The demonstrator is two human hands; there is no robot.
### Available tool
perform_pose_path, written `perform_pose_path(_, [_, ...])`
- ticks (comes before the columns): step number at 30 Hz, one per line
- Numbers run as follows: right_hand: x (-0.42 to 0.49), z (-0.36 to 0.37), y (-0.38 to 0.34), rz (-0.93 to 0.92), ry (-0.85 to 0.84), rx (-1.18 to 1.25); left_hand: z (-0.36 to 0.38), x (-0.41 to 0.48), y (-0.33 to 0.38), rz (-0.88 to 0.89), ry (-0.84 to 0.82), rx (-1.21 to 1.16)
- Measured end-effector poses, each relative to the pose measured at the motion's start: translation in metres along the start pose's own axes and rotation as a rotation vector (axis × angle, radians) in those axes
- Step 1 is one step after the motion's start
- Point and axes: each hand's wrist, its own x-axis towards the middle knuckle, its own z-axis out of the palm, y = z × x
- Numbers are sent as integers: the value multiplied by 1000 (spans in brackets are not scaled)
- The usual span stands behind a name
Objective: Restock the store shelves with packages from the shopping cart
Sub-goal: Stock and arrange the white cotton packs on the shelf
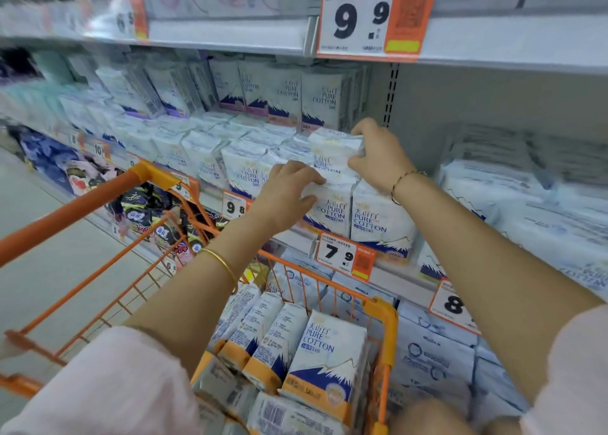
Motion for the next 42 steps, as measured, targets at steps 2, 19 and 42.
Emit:
perform_pose_path(2, [4, 3, 0, 45, -55, 18, -2, 0, 2, -7, -9, -1])
perform_pose_path(19, [-45, 2, -31, -125, 96, -177, -36, -60, -4, -151, -83, -150])
perform_pose_path(42, [-176, 109, -40, -104, -474, 109, -16, -156, -67, -276, -1288, 321])
